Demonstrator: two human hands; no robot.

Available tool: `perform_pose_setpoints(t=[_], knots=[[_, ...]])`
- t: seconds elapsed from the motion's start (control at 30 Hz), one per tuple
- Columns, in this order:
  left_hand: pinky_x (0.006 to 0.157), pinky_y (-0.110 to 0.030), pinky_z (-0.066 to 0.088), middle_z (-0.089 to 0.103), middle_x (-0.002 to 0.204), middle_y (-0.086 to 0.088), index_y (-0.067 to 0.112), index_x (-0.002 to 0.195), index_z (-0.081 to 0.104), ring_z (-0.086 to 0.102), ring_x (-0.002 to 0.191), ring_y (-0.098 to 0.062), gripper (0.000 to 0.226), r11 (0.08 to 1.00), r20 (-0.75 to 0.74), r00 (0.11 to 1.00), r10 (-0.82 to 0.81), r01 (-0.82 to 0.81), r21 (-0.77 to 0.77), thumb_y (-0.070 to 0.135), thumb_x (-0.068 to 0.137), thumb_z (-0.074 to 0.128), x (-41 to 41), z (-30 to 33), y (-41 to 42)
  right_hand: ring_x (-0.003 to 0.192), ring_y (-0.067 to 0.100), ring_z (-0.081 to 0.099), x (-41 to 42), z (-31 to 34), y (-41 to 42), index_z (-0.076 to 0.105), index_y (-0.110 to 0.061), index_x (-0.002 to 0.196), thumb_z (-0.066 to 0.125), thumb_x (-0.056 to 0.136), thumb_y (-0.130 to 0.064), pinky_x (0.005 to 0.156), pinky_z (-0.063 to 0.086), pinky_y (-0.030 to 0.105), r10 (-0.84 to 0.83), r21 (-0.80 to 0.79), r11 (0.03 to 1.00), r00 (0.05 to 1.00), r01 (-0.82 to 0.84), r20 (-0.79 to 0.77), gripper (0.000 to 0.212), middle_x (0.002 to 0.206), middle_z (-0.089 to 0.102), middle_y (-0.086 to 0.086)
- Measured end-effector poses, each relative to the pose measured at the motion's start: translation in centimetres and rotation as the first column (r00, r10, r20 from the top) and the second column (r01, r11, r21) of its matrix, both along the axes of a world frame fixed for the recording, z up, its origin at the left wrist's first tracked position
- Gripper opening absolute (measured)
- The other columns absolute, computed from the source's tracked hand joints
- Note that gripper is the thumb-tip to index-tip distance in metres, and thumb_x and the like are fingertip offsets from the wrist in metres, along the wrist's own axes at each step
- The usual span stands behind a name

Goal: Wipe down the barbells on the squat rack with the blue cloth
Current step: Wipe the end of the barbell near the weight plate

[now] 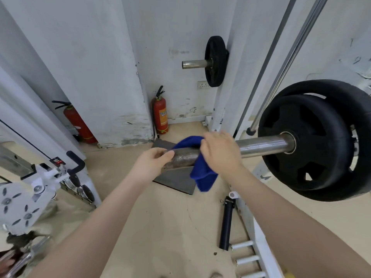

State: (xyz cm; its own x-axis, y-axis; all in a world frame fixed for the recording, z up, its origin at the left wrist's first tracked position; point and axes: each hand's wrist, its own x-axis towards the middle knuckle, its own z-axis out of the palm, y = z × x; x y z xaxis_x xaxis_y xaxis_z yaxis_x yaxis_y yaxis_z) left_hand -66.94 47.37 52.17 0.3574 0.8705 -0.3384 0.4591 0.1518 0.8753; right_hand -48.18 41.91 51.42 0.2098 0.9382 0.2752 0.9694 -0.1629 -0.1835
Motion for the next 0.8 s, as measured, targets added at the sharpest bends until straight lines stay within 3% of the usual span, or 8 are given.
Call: perform_pose_setpoints(t=[0.1, 0.17, 0.27, 0.37, 0.43, 0.57, 0.7, 0.8], knots=[[0.082, -0.023, 0.048, 0.065, 0.112, -0.002, 0.021, 0.126, 0.052, 0.063, 0.094, -0.015, 0.035, 0.980, 0.193, 0.979, -0.063, 0.098, -0.173, 0.024, 0.092, 0.054, -1.2, -0.7, 0.3, 0.074, 0.028, 0.057, -0.6, -0.4, 0.7, 0.059, -0.011, 0.082, 0.016, 0.088, -0.034, 0.095, 0.034, 0.037, -0.207, 0.025, 0.978, 0.978, 0.206, -0.001, 0.049, 0.077, 0.064, 0.007], [0.086, -0.026, 0.048, 0.066, 0.111, -0.003, 0.019, 0.126, 0.053, 0.064, 0.094, -0.016, 0.035, 0.963, 0.289, 0.956, -0.057, 0.129, -0.237, 0.019, 0.091, 0.055, -1.6, -1.1, 0.8, 0.075, 0.027, 0.058, -4.1, -0.6, 1.6, 0.061, -0.012, 0.082, 0.021, 0.091, -0.030, 0.090, 0.037, 0.038, -0.151, 0.032, 0.988, 0.987, 0.149, 0.050, 0.044, 0.080, 0.065, 0.006], [0.092, -0.038, 0.049, 0.068, 0.091, -0.002, 0.015, 0.118, 0.055, 0.067, 0.073, -0.010, 0.033, 0.957, 0.356, 0.935, -0.001, 0.104, -0.269, 0.014, 0.086, 0.062, -1.6, -1.6, 1.5, 0.075, 0.024, 0.057, -8.1, -0.4, 1.9, 0.061, -0.016, 0.090, 0.012, 0.088, -0.033, 0.080, 0.038, 0.035, 0.031, 0.032, 0.999, 0.997, -0.034, 0.065, 0.053, 0.085, 0.064, 0.003], [0.078, -0.030, 0.052, 0.065, 0.097, -0.006, 0.013, 0.106, 0.053, 0.067, 0.081, -0.015, 0.025, 0.954, 0.329, 0.944, 0.013, 0.087, -0.286, 0.014, 0.085, 0.064, -1.6, -1.5, 1.7, 0.082, 0.024, 0.057, -6.2, 0.3, 1.8, 0.060, -0.017, 0.100, 0.020, 0.095, -0.033, 0.088, 0.035, 0.035, 0.115, -0.050, 0.992, 0.993, -0.114, 0.002, 0.043, 0.090, 0.064, 0.002], [0.074, -0.027, 0.050, 0.062, 0.111, -0.008, 0.014, 0.107, 0.050, 0.065, 0.092, -0.020, 0.029, 0.959, 0.279, 0.960, 0.005, 0.075, -0.274, 0.018, 0.083, 0.066, -1.6, -1.8, 2.0, 0.079, 0.025, 0.054, -3.4, 0.8, 1.7, 0.058, -0.018, 0.090, 0.026, 0.096, -0.031, 0.091, 0.035, 0.037, 0.035, -0.130, 0.991, 0.999, -0.038, -0.030, 0.035, 0.084, 0.062, 0.001], [0.082, -0.032, 0.052, 0.062, 0.110, -0.005, 0.013, 0.111, 0.052, 0.066, 0.093, -0.020, 0.034, 0.979, 0.183, 0.983, -0.018, 0.054, -0.195, 0.023, 0.082, 0.068, -1.5, -2.1, 2.2, 0.071, 0.026, 0.053, -1.7, 1.7, 3.4, 0.054, -0.011, 0.071, 0.032, 0.092, -0.031, 0.058, 0.036, 0.031, -0.253, -0.347, 0.914, 0.964, 0.209, -0.086, 0.036, 0.072, 0.055, 0.006], [0.071, -0.026, 0.052, 0.066, 0.107, -0.009, 0.006, 0.110, 0.052, 0.068, 0.084, -0.015, 0.035, 0.979, 0.215, 0.975, -0.053, 0.093, -0.182, 0.023, 0.083, 0.067, -1.4, -2.3, 2.1, 0.071, 0.026, 0.052, -6.1, 1.6, 5.6, 0.044, -0.019, 0.059, 0.034, 0.093, -0.031, 0.062, 0.038, 0.032, -0.064, -0.414, 0.910, 0.982, -0.016, -0.179, 0.037, 0.072, 0.053, 0.005], [0.066, -0.024, 0.048, 0.067, 0.105, -0.010, 0.007, 0.104, 0.052, 0.069, 0.084, -0.015, 0.032, 0.975, 0.227, 0.971, -0.073, 0.117, -0.187, 0.025, 0.082, 0.068, -1.5, -2.4, 2.3, 0.081, 0.027, 0.054, -5.7, 2.0, 5.3, 0.057, -0.017, 0.071, 0.033, 0.094, -0.030, 0.069, 0.043, 0.037, 0.056, -0.418, 0.895, 0.970, -0.153, -0.235, 0.036, 0.084, 0.061, 0.007]])
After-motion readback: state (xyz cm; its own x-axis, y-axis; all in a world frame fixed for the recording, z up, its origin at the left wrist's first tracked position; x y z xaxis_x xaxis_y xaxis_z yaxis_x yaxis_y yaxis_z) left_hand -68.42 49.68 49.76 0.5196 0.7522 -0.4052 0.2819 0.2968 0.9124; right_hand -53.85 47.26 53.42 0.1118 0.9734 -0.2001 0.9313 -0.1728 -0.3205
